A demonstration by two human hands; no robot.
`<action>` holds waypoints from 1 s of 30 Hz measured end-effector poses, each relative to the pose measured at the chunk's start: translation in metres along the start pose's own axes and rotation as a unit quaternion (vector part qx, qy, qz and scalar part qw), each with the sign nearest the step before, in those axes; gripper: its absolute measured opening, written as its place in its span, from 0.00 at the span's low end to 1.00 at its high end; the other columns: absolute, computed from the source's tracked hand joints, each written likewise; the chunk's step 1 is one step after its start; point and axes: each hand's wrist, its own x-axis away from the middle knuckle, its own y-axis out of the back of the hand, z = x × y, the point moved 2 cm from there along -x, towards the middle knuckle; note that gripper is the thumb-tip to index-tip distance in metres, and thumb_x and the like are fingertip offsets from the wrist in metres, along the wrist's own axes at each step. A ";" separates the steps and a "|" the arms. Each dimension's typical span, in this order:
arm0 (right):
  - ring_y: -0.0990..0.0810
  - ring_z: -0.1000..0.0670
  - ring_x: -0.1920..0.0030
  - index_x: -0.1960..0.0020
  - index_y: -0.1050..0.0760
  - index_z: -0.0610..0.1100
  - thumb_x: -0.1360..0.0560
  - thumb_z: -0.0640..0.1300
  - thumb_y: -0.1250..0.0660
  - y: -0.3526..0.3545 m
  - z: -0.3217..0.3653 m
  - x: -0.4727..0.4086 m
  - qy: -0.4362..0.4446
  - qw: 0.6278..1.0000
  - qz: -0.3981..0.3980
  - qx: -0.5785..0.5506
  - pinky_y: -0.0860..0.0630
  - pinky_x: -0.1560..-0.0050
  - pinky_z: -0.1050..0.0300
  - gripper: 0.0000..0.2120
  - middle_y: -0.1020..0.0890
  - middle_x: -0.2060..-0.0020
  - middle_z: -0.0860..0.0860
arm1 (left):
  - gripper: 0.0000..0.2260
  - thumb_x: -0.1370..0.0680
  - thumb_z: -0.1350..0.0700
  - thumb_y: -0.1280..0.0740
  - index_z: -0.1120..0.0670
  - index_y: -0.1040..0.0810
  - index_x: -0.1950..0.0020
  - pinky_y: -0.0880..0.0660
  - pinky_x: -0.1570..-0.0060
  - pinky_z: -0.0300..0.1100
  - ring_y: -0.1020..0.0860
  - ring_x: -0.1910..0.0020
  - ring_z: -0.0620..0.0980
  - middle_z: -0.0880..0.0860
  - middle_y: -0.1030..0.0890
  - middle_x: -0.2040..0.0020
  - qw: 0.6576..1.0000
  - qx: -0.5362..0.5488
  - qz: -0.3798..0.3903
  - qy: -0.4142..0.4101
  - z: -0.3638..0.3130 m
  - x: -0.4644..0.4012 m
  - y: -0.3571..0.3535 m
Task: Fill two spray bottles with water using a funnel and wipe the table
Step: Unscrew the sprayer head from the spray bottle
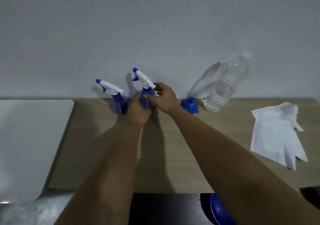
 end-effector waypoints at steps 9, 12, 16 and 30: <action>0.17 0.47 0.50 0.43 0.20 0.44 0.25 0.47 0.23 0.014 -0.005 0.032 0.015 0.999 -0.049 -0.011 0.18 0.46 0.48 0.14 0.15 0.52 0.49 | 0.17 0.21 0.63 0.33 0.57 0.26 0.33 0.22 0.49 0.35 0.20 0.47 0.51 0.51 0.19 0.43 0.999 -0.027 -0.018 0.006 -0.042 0.038 -0.005; 0.16 0.47 0.48 0.43 0.19 0.45 0.25 0.49 0.24 0.038 -0.009 0.057 0.005 0.998 -0.060 -0.013 0.19 0.43 0.46 0.14 0.14 0.50 0.48 | 0.14 0.20 0.61 0.33 0.56 0.26 0.34 0.29 0.57 0.33 0.21 0.49 0.48 0.49 0.19 0.44 0.999 -0.022 -0.026 0.023 -0.067 0.067 -0.025; 0.16 0.51 0.51 0.42 0.18 0.46 0.25 0.47 0.23 0.084 -0.019 0.100 0.001 0.997 -0.075 -0.013 0.21 0.47 0.57 0.13 0.15 0.54 0.53 | 0.19 0.28 0.63 0.31 0.49 0.24 0.39 0.21 0.47 0.51 0.18 0.46 0.52 0.48 0.16 0.45 0.998 0.041 -0.009 0.036 -0.082 0.107 -0.059; 0.18 0.50 0.57 0.51 0.24 0.45 0.28 0.48 0.20 0.118 -0.068 0.198 -0.006 0.991 -0.117 -0.069 0.19 0.54 0.43 0.15 0.16 0.59 0.55 | 0.26 0.30 0.60 0.25 0.48 0.27 0.34 0.23 0.49 0.46 0.19 0.47 0.49 0.45 0.19 0.45 0.998 0.021 0.067 -0.002 -0.081 0.202 -0.113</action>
